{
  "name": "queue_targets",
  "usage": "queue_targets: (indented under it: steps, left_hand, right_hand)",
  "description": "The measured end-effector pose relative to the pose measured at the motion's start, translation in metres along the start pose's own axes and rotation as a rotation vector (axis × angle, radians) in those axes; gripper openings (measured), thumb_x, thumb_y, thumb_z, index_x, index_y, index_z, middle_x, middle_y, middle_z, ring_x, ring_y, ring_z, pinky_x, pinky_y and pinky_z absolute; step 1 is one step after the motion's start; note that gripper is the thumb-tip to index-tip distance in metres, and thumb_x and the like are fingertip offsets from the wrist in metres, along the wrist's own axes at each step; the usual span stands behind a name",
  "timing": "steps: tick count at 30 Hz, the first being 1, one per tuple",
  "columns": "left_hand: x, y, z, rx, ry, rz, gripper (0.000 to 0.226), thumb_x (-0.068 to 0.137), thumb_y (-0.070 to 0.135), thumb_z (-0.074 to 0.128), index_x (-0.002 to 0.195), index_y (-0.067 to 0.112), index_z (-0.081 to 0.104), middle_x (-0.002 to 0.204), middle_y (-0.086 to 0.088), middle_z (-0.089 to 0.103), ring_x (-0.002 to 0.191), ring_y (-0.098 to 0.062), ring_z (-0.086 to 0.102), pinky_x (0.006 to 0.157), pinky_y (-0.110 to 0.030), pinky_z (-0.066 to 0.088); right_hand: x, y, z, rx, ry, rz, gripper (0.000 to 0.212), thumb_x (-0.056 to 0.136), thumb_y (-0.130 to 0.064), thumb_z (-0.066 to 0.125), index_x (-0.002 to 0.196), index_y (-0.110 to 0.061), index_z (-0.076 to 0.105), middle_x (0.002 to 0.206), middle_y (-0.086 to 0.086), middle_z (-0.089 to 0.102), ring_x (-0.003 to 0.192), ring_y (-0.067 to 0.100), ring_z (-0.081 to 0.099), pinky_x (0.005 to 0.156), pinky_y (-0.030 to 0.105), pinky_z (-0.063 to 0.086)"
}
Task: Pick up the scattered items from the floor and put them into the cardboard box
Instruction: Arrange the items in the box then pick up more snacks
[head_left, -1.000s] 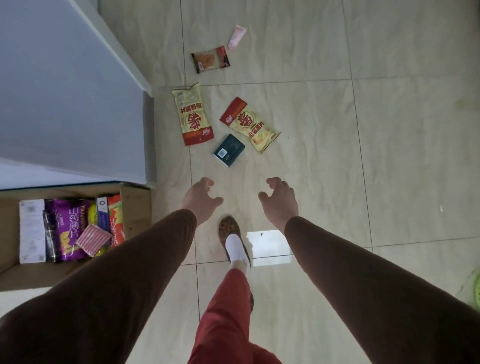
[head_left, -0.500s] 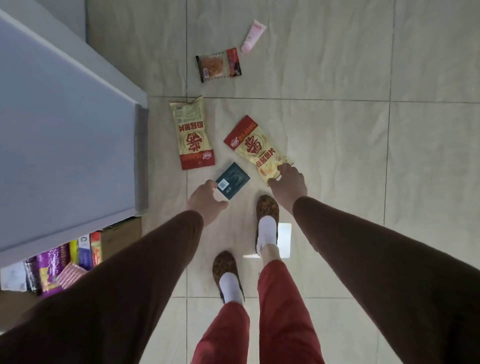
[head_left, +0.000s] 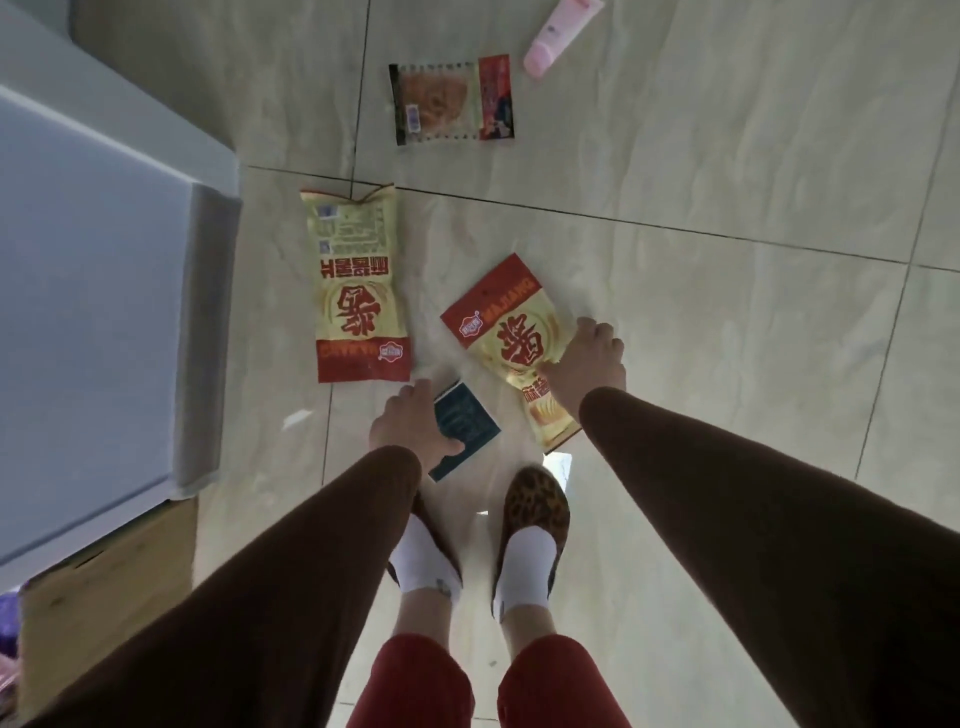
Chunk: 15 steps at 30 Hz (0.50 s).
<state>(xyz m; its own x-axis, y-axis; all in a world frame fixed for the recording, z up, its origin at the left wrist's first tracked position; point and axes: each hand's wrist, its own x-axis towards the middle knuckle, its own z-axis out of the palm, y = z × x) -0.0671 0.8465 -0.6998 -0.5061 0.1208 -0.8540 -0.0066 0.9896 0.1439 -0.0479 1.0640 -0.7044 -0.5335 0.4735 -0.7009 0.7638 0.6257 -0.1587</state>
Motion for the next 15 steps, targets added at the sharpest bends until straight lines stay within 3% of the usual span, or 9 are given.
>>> queue_targets:
  steps: [4,7,12,15]
  left_hand:
    - [0.018,-0.008,0.028,0.003,0.026,0.014,0.086,0.069,0.045,0.085,0.134,0.019,0.035,0.124,-0.006,0.052,0.116,-0.027,0.055,0.094,-0.048,0.053]
    - [0.023,-0.008,0.034,-0.019,0.061,0.009,0.091,0.067,0.044,0.087,0.135,0.017,0.033,0.123,-0.007,0.053,0.116,-0.027,0.054,0.094,-0.045,0.052]
    - [0.021,-0.011,0.009,-0.16,-0.028,0.02,0.07,0.071,0.052,0.081,0.124,0.016,0.054,0.115,-0.006,0.059,0.112,-0.024,0.054,0.097,-0.04,0.05]
    - [0.007,-0.015,-0.027,-0.507,0.027,0.011,0.055,0.07,0.045,0.084,0.113,0.021,0.061,0.105,0.004,0.067,0.099,-0.015,0.064,0.09,-0.034,0.055]
  right_hand:
    - [0.02,0.005,0.026,-0.012,-0.001,0.063,0.086,0.078,-0.043,0.081,0.14,-0.009,0.033,0.132,0.012,0.045,0.124,0.033,0.048,0.098,0.048,0.045]
    - [0.026,0.003,0.039,-0.007,-0.012,0.083,0.085,0.076,-0.042,0.083,0.137,-0.012,0.033,0.128,0.009,0.053,0.12,0.033,0.055,0.1,0.05,0.043]
    - [0.026,-0.007,0.028,0.04,-0.23,0.09,0.033,0.087,-0.041,0.073,0.105,-0.018,0.058,0.101,0.002,0.07,0.1,0.028,0.067,0.101,0.049,0.045]
    - [0.018,-0.02,0.001,0.029,-0.191,0.023,0.029,0.09,-0.046,0.067,0.082,-0.02,0.059,0.086,0.003,0.069,0.09,0.028,0.069,0.087,0.044,0.057]
